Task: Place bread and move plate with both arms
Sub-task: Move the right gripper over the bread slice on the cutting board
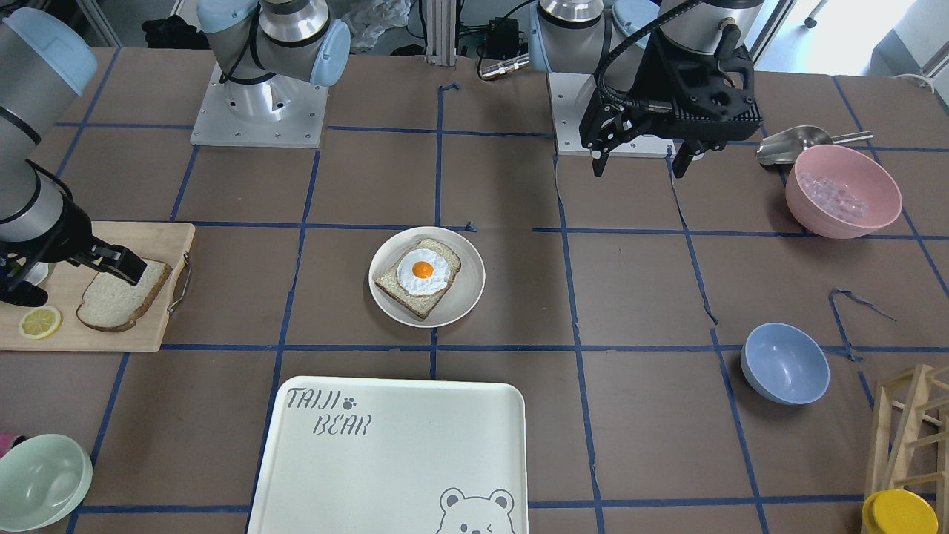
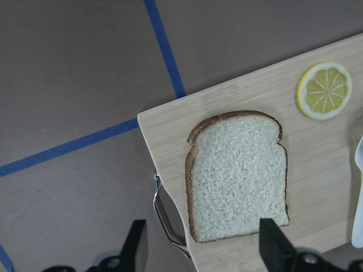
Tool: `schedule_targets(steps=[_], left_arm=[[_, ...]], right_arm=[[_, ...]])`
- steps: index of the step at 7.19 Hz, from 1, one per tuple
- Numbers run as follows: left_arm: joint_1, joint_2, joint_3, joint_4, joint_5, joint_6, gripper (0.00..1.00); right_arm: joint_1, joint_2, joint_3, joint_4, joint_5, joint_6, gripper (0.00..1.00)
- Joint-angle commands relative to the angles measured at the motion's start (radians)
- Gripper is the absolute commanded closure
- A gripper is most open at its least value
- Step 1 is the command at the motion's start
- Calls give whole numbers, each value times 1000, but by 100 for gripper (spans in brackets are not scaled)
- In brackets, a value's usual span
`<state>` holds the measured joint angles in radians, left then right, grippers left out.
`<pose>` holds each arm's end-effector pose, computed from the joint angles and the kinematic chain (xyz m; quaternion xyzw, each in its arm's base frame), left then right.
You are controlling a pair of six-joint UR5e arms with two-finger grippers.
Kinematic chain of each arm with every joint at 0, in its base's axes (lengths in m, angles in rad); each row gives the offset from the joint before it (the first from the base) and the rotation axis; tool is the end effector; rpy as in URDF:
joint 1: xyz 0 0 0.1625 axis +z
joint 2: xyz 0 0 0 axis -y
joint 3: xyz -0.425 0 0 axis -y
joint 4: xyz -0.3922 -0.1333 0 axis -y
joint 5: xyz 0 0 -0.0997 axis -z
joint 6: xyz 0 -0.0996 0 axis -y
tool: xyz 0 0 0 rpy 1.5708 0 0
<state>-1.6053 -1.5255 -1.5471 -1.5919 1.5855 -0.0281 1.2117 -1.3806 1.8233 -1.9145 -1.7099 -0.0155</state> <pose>-0.1482 -0.4715 0.5194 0.0030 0.9997 -0.0242 0.0066 -0.0724 -0.5328 0.3038 -0.1669 -0.9823 -0.0614 0.0590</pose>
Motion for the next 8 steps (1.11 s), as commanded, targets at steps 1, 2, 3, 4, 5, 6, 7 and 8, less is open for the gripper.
schedule_targets(steps=[1, 2, 3, 4, 5, 6, 7, 8], left_arm=[[-1, 1, -1, 0, 1, 1, 0], [1, -1, 1, 0, 1, 2, 0], [1, 1, -1, 0, -1, 1, 0], [1, -1, 1, 0, -1, 0, 0], [1, 1, -1, 0, -1, 0, 0], [-1, 1, -1, 0, -1, -1, 0], [1, 1, 1, 0, -1, 0, 0], [1, -1, 1, 0, -1, 0, 0]], right_arm=[[-6, 47, 34, -90, -8, 79, 25], [-8, 82, 34, -115, -39, 125, 25], [-6, 125, 43, -121, -63, 173, 25], [-8, 141, 44, -129, -65, 181, 27], [-6, 153, 44, -138, -60, 210, 29], [-6, 178, 44, -140, -62, 235, 30], [-6, 178, 44, -144, -60, 238, 30], [-6, 184, 44, -159, -60, 246, 30]])
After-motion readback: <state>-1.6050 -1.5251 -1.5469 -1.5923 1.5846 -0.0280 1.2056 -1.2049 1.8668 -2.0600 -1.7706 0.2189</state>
